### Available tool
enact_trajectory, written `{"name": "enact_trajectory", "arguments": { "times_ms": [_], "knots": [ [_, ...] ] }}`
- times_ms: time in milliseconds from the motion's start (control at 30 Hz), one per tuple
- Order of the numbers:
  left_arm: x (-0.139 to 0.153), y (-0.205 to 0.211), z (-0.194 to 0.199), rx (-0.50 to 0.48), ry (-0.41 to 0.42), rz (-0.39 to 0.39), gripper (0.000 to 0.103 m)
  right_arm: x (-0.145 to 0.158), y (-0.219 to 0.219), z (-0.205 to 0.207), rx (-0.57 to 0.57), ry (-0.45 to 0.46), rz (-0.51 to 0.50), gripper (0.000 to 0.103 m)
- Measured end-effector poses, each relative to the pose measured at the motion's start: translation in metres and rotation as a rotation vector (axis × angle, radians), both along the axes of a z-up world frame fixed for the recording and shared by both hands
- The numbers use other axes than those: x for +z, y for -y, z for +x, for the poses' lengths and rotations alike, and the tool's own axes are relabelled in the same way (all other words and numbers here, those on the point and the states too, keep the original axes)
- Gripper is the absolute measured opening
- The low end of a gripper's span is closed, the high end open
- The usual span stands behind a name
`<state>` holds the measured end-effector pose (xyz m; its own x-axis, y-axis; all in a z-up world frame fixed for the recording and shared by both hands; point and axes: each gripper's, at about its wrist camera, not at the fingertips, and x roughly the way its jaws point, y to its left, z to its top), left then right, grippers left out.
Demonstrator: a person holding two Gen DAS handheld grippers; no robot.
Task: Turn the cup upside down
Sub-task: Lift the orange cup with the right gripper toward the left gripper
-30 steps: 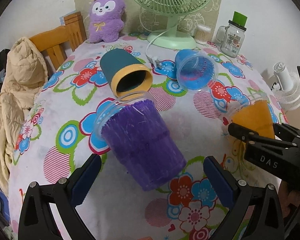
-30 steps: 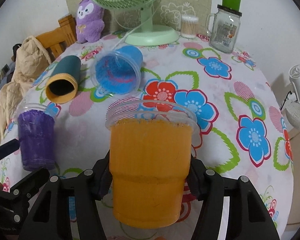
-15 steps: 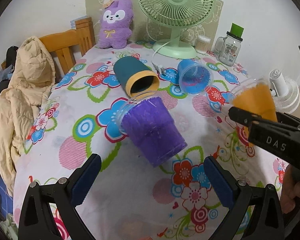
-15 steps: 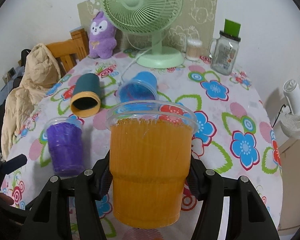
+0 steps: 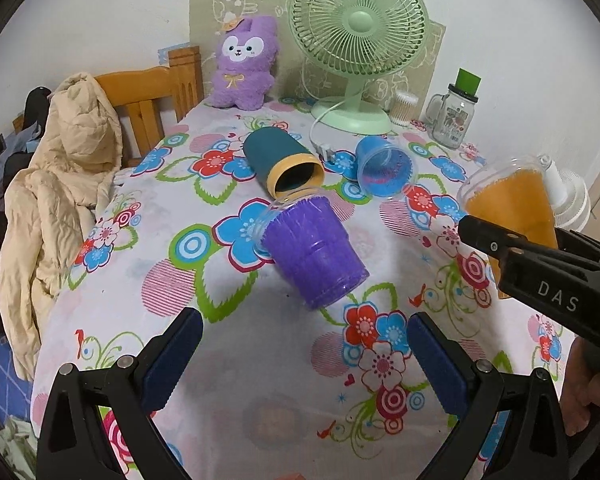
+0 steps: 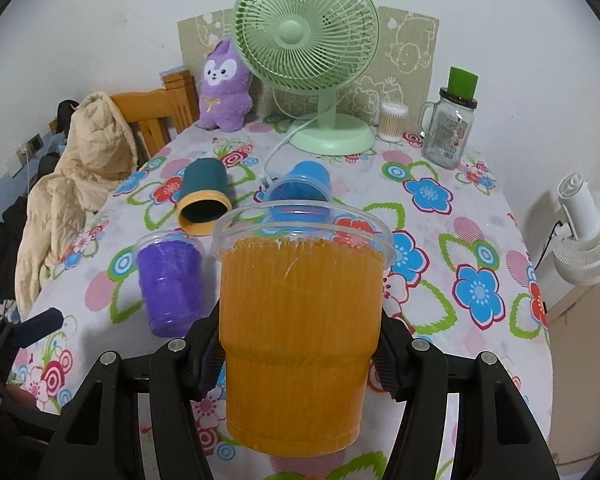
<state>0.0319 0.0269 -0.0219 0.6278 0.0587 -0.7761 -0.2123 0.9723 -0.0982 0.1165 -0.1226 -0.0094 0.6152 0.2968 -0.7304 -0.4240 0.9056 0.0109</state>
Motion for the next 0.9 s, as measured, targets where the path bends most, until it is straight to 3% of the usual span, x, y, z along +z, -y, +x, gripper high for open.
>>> {"name": "enact_trajectory", "arguments": {
  "times_ms": [433,900],
  "knots": [
    [-0.001,0.001,-0.019,0.001,0.001,-0.028,0.103,-0.004,0.002,-0.027,-0.024,-0.02,0.023,0.064],
    [-0.026,-0.002,-0.04,0.018,-0.053,-0.049,0.103,-0.043,0.004,-0.045,-0.054,-0.095,-0.006,0.064]
  ]
}}
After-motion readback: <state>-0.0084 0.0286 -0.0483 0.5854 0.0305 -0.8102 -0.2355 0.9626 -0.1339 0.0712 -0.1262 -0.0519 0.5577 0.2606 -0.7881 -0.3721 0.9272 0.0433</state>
